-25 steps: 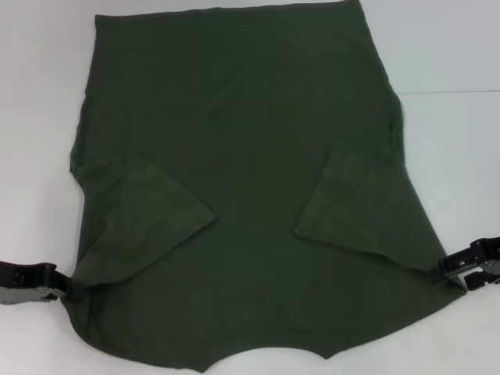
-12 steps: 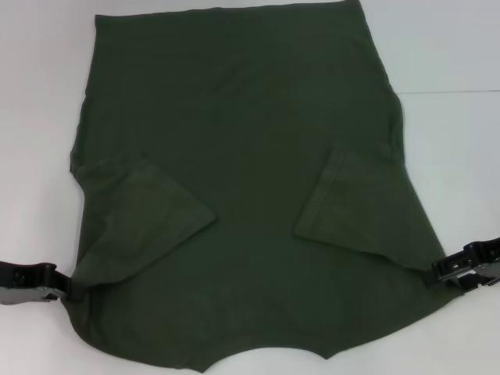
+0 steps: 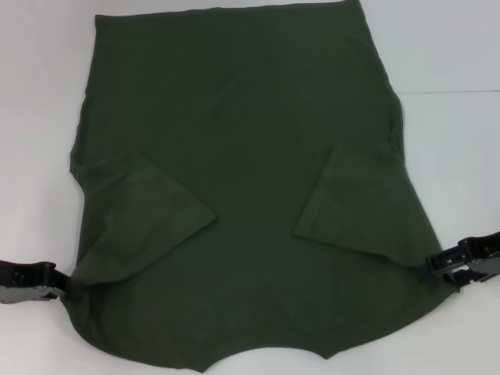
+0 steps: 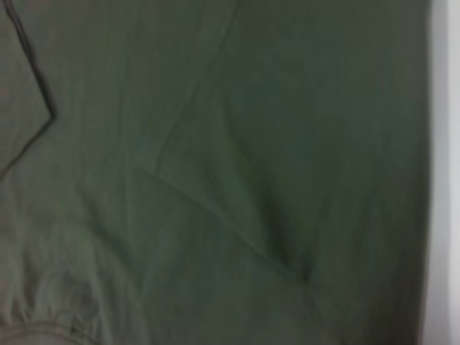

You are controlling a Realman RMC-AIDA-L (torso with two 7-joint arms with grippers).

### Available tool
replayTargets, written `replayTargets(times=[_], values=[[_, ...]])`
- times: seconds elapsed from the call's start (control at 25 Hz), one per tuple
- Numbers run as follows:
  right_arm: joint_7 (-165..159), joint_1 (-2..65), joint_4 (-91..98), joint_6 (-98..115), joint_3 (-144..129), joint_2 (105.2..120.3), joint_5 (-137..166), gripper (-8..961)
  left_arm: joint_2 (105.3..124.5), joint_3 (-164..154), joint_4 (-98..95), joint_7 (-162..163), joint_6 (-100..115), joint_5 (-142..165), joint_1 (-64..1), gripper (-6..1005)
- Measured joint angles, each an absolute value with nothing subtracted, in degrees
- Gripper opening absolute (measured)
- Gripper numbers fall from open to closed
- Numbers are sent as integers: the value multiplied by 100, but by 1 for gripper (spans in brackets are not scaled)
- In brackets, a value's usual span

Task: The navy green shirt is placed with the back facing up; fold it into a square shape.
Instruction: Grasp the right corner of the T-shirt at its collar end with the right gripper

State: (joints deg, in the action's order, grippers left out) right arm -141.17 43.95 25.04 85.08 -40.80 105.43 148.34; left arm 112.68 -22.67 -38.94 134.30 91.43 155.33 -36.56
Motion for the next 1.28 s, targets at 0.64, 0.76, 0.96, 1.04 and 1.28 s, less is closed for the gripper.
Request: replayTargets(times=[0.64, 0.76, 0.96, 1.04, 1.28], values=[[-14062, 4506, 2417, 8445, -4096, 10619, 14676, 915, 11244, -2189, -3894, 13415, 9135, 15530, -3660, 27], [-14063, 4529, 2417, 8441, -4130, 10633, 14690, 915, 11241, -2188, -3894, 13414, 9130, 15530, -3662, 27], [-14071, 4546, 2417, 8437, -4131, 10635, 14718, 782, 11234, -2156, -3894, 13416, 9123, 15530, -3678, 27], [-14076, 4558, 2417, 8438, -4135, 10635, 14728, 732, 11230, -2153, -3893, 13416, 9122, 15530, -3683, 26], [-14087, 4562, 2417, 8440, -4140, 10629, 14738, 583, 11224, -2153, -3893, 13417, 9116, 15530, -3704, 26]])
